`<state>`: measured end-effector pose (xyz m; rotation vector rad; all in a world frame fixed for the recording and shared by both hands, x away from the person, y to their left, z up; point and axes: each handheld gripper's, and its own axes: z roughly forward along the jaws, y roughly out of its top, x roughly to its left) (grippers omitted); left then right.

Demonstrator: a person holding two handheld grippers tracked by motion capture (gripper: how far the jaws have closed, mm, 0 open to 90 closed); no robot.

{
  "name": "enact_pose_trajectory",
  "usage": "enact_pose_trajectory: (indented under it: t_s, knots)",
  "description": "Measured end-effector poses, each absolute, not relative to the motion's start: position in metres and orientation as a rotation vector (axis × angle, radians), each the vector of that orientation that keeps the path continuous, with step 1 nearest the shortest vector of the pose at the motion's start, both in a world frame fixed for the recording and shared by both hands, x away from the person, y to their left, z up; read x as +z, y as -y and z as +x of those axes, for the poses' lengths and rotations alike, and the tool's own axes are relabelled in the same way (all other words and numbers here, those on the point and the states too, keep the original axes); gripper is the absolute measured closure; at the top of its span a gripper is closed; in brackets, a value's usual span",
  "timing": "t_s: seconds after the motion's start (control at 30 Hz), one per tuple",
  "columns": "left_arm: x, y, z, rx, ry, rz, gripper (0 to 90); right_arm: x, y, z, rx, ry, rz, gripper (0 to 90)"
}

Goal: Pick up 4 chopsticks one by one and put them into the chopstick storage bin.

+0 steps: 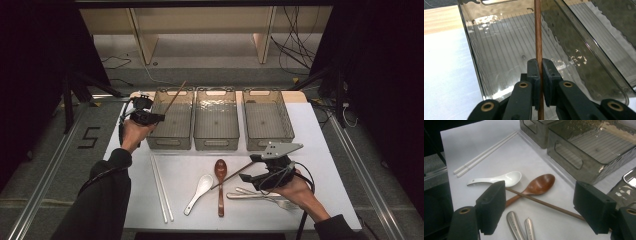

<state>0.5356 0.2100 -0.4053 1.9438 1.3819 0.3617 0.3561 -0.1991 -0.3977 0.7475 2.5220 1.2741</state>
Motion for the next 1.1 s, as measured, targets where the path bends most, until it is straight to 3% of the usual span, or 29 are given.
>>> enact_pose_trajectory:
  t_s: [0.13,0.2,0.3,0.37,0.6,1.1]
  knots:
    - [-0.407,-0.207,0.537,0.379,-1.386,1.953,82.6,-0.397,0.199,0.356,1.277,-2.527,0.735,27.0]
    - [-0.406,-0.207,0.537,0.364,-1.386,1.948,72.4,-0.397,0.199,0.356,1.278,-2.527,0.737,27.0]
    - [-0.402,-0.206,0.534,0.371,-1.369,1.963,65.9,-0.397,0.199,0.356,1.279,-2.527,0.737,27.0]
    - [-0.399,-0.208,0.532,0.362,-1.385,1.940,56.3,-0.397,0.199,0.355,1.281,-2.525,0.738,27.0]
    - [-0.388,-0.210,0.506,0.300,-1.270,1.932,35.3,-0.394,0.198,0.357,1.230,-2.532,0.698,26.6]
    - [-0.375,-0.206,0.442,0.311,-1.071,1.899,22.2,-0.388,0.189,0.384,1.004,-2.631,0.557,26.7]
